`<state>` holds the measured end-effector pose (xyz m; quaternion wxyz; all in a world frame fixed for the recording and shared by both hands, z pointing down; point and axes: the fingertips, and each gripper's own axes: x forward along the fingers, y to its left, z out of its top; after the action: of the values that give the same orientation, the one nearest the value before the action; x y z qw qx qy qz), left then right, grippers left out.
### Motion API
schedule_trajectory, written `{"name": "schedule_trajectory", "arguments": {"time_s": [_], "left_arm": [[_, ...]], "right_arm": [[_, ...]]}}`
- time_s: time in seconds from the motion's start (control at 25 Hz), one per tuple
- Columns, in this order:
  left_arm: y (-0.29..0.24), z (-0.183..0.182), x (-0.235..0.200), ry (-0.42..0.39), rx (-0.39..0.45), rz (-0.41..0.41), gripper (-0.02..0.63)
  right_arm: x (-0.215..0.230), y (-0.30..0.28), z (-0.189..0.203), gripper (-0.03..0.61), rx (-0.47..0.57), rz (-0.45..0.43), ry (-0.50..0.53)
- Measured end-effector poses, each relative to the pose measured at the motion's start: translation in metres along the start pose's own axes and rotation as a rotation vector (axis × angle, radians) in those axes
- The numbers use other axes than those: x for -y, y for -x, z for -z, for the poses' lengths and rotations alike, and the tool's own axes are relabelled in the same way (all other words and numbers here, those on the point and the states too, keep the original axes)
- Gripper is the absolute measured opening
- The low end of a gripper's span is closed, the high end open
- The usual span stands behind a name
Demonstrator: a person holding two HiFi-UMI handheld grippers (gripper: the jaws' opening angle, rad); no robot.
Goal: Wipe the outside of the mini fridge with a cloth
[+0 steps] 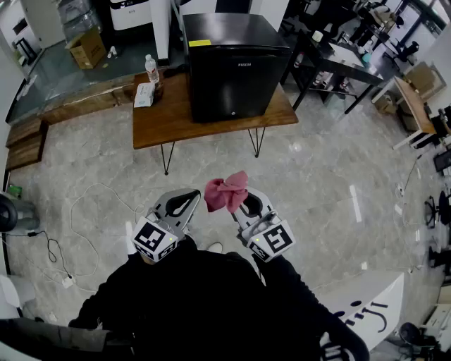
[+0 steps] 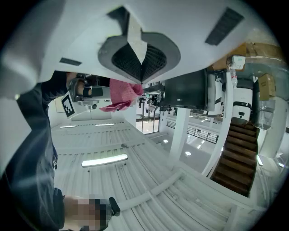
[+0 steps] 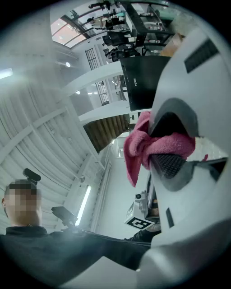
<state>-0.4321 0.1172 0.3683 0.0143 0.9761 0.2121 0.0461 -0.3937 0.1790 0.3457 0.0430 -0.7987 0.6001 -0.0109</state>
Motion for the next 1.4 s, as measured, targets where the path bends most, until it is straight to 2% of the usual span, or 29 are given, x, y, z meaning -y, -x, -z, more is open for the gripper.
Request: {"name": "schedule_trajectory", "arguments": {"time_s": [0.48, 0.72, 1.04, 1.4], "left_arm": [[-0.015, -0.002, 0.015, -0.017, -0.011, 0.004, 0.006], [-0.027, -0.012, 0.001, -0.032, -0.01, -0.018, 0.006], [-0.066, -0.033, -0.071, -0.068, 0.027, -0.077, 0.006], [-0.14, -0.058, -0.201, -0.079, 0.1, -0.138, 0.006]], "right_arm": [[0.011, 0.022, 0.005, 0.071, 0.012, 0.035, -0.027], [0.037, 0.011, 0.005, 0.072, 0.001, 0.07, -0.018], [0.09, -0.061, -0.021, 0.072, 0.051, 0.081, 0.028], [0.183, -0.195, -0.036, 0.072, 0.019, 0.146, 0.044]]}}
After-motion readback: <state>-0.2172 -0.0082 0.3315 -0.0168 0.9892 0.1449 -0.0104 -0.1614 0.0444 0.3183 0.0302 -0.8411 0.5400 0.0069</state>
